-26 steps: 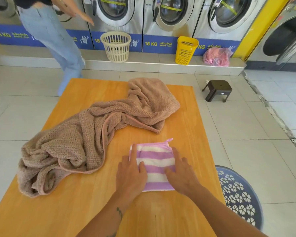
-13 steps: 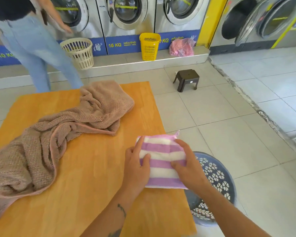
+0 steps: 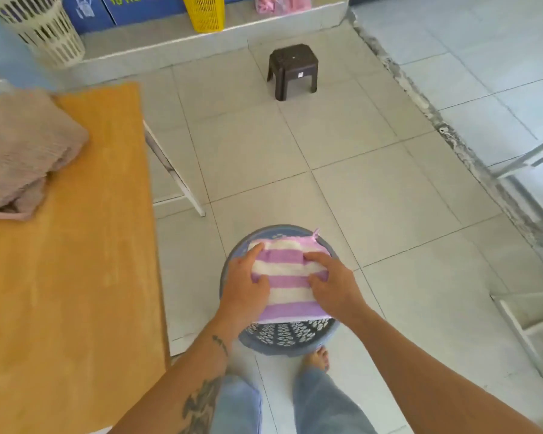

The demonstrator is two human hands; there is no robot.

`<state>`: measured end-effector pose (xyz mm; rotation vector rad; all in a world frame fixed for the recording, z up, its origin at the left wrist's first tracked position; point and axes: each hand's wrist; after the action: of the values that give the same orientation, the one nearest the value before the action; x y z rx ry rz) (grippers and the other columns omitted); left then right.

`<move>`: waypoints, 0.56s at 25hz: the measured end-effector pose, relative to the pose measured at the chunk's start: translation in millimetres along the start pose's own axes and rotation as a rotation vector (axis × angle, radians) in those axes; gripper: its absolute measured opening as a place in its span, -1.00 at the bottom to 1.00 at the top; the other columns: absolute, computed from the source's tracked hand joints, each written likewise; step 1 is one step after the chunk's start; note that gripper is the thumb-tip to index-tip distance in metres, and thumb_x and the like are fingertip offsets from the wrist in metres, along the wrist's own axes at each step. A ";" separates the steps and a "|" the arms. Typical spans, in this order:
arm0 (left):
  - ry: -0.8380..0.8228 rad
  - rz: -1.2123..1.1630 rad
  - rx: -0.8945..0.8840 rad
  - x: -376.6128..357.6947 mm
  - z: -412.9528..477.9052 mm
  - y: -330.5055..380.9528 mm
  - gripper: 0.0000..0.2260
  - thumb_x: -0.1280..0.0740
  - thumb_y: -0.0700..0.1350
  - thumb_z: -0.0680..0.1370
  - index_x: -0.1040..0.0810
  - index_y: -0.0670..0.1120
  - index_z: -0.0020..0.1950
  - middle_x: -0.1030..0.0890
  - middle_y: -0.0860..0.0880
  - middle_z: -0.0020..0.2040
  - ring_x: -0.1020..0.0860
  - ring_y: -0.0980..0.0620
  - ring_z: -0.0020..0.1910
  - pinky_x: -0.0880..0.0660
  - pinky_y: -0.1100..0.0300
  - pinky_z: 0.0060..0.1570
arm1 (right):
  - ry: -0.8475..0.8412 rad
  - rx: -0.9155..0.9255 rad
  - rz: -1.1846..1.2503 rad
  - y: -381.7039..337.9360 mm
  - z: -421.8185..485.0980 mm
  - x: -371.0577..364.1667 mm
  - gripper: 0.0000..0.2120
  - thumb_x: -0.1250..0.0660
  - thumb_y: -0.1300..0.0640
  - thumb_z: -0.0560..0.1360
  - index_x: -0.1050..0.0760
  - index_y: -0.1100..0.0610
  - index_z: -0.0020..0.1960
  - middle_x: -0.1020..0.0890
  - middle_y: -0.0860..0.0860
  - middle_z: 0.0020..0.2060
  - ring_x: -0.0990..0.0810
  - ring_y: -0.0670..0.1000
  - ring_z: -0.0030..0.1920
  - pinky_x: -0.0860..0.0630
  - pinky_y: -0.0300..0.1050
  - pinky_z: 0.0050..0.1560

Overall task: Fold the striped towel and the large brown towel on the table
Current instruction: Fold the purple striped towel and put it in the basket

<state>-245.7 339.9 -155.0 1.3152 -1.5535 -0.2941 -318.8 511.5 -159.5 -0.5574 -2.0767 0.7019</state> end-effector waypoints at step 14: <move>-0.183 0.272 0.228 -227.2 236.7 -285.2 -0.53 -0.18 -0.14 0.64 -0.23 0.13 0.54 -0.30 -0.05 0.42 -0.43 0.05 0.07 -0.37 0.24 0.02 | -0.203 -0.027 -0.220 278.9 257.4 -263.6 -0.59 -0.16 0.24 0.55 -0.32 0.00 0.37 -0.39 0.15 0.17 -0.49 0.10 -0.17 -0.44 -0.09 -0.12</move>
<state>-299.8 327.7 -586.1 1.2555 -1.9439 -0.0681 -354.7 486.8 -619.5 -0.2745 -2.2965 0.6229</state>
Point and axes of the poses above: each hand's wrist, its own z-axis towards the middle knuckle, its own x-axis out of the back of the hand, y = z × x
